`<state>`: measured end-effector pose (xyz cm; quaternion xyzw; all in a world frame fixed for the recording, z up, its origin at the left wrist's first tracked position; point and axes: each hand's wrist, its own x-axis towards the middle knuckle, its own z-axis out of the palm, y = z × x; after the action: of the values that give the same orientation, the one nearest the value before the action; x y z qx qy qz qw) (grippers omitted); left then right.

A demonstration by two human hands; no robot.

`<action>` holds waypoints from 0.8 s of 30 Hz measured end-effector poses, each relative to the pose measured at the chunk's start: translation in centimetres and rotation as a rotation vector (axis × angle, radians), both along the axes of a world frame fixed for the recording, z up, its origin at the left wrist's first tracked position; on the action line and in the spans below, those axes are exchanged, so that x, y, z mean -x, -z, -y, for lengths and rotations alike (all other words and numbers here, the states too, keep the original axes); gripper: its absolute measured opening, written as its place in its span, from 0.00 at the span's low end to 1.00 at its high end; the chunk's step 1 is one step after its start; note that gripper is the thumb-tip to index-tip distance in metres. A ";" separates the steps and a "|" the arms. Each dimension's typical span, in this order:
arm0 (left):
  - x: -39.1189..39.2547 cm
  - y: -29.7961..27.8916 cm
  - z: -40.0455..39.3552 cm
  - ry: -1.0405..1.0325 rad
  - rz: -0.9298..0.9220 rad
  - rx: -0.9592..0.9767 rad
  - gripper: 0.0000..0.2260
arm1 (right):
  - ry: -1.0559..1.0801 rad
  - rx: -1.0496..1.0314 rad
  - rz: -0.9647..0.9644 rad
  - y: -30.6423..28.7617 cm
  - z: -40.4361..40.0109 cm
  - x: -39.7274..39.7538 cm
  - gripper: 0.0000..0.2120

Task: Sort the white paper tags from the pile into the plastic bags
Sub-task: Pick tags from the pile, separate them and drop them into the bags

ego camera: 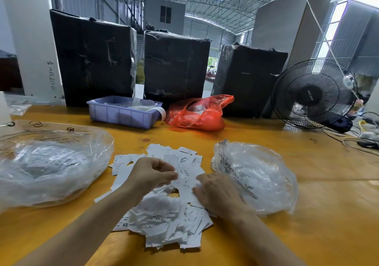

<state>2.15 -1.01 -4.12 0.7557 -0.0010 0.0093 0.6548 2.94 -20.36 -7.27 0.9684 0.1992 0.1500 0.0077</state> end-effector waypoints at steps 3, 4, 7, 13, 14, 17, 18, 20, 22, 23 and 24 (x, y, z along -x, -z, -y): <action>0.0 0.1 0.0 0.003 0.008 -0.004 0.07 | -0.032 0.048 0.082 -0.1 -0.2 0.1 0.15; 0.0 0.1 0.0 0.005 0.010 -0.001 0.07 | -0.032 0.048 0.087 -0.2 -0.1 0.1 0.14; 0.0 0.2 -0.1 0.013 0.009 0.008 0.07 | -0.053 -0.032 0.035 -0.4 0.0 0.1 0.15; 0.0 0.3 -0.1 0.014 0.001 0.010 0.07 | -0.099 -0.072 0.012 -0.5 -0.2 0.4 0.15; 0.0 0.3 -0.1 0.015 -0.001 0.012 0.07 | -0.103 -0.058 0.027 -0.5 -0.3 0.4 0.14; 0.0 0.2 -0.1 0.014 -0.004 0.017 0.07 | -0.090 -0.206 0.036 -0.6 -0.4 0.4 0.15; 0.0 0.2 -0.1 0.012 -0.004 0.018 0.07 | -0.076 -0.339 0.028 -0.8 -0.3 0.5 0.15; 0.0 0.1 -0.1 0.010 -0.004 0.016 0.06 | -0.005 -0.702 -0.016 -1.3 0.0 0.6 0.13; 0.0 0.1 -0.1 0.001 -0.005 0.017 0.06 | 0.046 -1.147 -0.149 -2.1 0.5 0.6 0.10; 0.0 0.1 -0.1 -0.005 -0.006 0.018 0.06 | 0.050 -1.349 -0.252 -2.5 0.6 0.6 0.10; 0.0 0.1 -0.1 -0.009 -0.008 0.017 0.07 | 0.050 -1.503 -0.355 -2.9 0.7 0.6 0.11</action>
<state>2.18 -0.89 -4.23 0.7502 0.0053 0.0092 0.6612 2.32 -21.04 -4.40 0.7274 0.0200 0.0871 -0.6803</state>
